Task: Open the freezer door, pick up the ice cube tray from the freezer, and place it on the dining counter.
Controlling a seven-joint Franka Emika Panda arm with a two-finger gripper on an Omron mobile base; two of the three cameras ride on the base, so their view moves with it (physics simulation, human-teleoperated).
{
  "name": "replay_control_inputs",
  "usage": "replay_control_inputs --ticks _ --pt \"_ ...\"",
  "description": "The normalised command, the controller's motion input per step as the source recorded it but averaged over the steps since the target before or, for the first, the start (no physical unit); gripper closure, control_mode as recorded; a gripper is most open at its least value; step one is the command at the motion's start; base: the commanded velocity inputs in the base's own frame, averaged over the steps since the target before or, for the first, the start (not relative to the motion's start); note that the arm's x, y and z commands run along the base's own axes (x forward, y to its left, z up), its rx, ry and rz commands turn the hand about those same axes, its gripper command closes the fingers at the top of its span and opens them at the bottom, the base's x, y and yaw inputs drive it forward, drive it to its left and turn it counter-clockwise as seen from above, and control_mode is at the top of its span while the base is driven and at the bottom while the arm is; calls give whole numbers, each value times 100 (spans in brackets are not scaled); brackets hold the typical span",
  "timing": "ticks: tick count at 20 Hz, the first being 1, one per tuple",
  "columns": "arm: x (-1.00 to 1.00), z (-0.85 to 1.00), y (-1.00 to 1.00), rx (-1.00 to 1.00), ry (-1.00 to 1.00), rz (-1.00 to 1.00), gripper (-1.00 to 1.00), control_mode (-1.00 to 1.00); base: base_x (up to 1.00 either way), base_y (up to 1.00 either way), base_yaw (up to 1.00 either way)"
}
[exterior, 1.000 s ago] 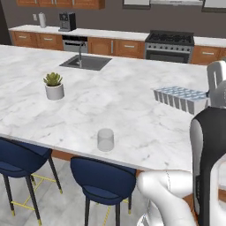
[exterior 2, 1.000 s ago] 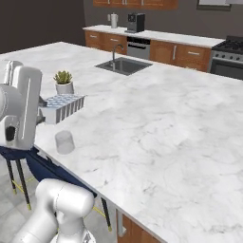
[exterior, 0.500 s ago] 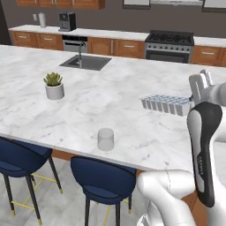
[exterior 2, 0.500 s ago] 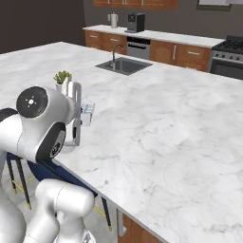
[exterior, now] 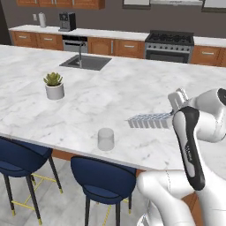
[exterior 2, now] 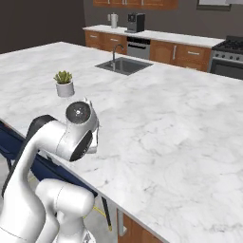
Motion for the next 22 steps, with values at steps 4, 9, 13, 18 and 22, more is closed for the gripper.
replay_control_inputs --ticks 4,9,13,18,22 --pt "49 -71 0 0 15 13 100 -100 0 0 0" --pt "45 -61 0 0 11 6 100 -100 0 0 0" --pt "44 -54 -12 0 2 0 100 -100 0 0 0" --pt "38 -86 -5 0 0 0 100 -100 0 0 0" --pt "45 -77 0 0 -1 0 100 -100 0 0 0"
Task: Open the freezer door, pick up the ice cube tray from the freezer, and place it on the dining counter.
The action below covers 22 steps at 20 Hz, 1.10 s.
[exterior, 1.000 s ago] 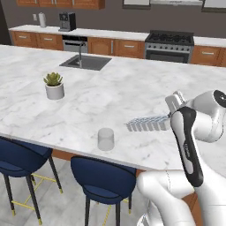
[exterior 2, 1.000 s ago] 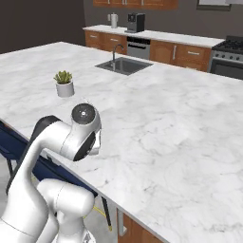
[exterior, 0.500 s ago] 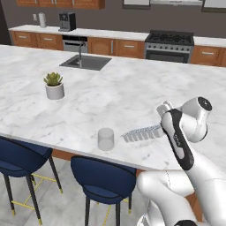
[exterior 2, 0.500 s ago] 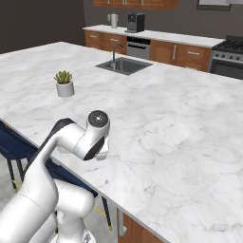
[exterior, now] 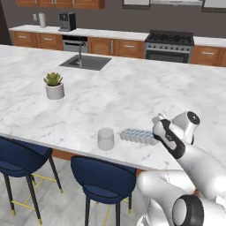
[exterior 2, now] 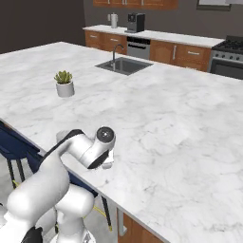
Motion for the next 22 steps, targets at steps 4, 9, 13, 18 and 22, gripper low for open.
replay_control_inputs --ticks 4,9,13,18,22 --pt "44 -57 0 0 0 0 100 -100 0 0 0" --pt "54 -16 0 0 10 0 -100 -100 0 0 0" --pt "19 45 -11 0 7 0 -100 -100 0 0 0" --pt "1 70 -12 0 7 0 -100 -100 0 0 0" --pt "-9 80 -4 0 10 1 -100 -100 0 0 0"
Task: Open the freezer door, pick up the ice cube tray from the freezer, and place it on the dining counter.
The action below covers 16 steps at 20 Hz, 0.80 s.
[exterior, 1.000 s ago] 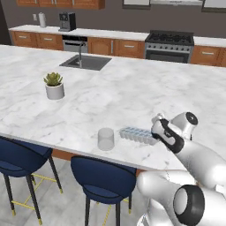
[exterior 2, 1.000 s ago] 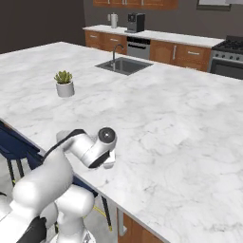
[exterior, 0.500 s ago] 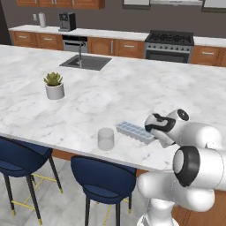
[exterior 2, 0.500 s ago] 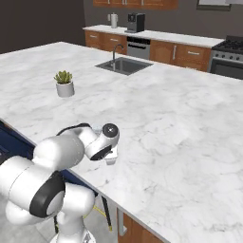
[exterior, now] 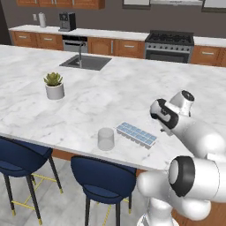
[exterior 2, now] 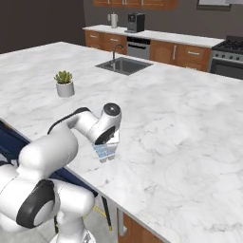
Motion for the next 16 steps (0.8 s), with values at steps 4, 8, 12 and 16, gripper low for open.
replay_control_inputs --ticks 4,8,12,16 --pt "-61 92 6 -6 3 6 -100 -100 0 0 0" --pt "-94 66 2 -8 0 8 -100 -100 0 0 0" --pt "-100 64 13 -11 0 5 -100 -100 0 0 0" --pt "-100 46 35 -15 0 5 -100 -100 0 0 0"
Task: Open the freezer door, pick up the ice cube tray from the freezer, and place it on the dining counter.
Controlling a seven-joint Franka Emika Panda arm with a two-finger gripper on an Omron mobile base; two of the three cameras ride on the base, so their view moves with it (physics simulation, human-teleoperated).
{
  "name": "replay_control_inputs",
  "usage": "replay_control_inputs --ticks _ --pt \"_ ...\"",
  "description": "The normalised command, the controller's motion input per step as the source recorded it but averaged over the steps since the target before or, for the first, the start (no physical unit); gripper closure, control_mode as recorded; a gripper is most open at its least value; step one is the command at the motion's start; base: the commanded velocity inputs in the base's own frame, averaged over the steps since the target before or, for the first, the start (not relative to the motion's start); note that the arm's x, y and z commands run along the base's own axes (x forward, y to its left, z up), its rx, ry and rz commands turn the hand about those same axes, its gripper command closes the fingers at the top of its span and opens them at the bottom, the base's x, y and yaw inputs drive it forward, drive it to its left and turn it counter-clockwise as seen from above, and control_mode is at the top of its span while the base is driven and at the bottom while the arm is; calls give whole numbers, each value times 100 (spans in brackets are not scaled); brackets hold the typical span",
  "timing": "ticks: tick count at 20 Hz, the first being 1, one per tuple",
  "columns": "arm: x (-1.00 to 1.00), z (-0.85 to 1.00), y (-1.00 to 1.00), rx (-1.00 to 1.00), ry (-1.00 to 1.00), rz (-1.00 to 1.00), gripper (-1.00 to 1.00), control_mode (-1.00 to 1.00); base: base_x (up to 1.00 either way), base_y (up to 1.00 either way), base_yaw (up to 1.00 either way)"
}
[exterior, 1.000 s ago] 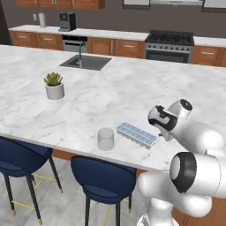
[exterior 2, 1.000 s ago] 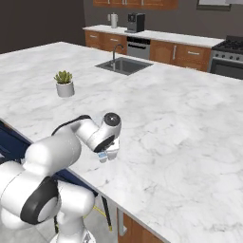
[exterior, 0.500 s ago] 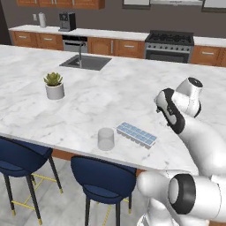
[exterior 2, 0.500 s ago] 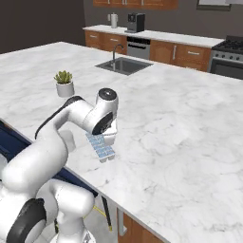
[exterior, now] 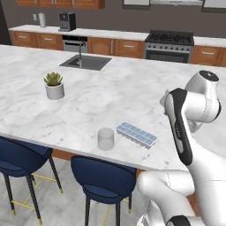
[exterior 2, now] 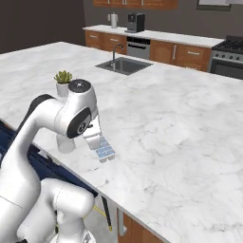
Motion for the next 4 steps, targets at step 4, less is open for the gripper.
replay_control_inputs --ticks 4 --pt "-94 22 38 -14 2 5 -100 -100 0 0 0"
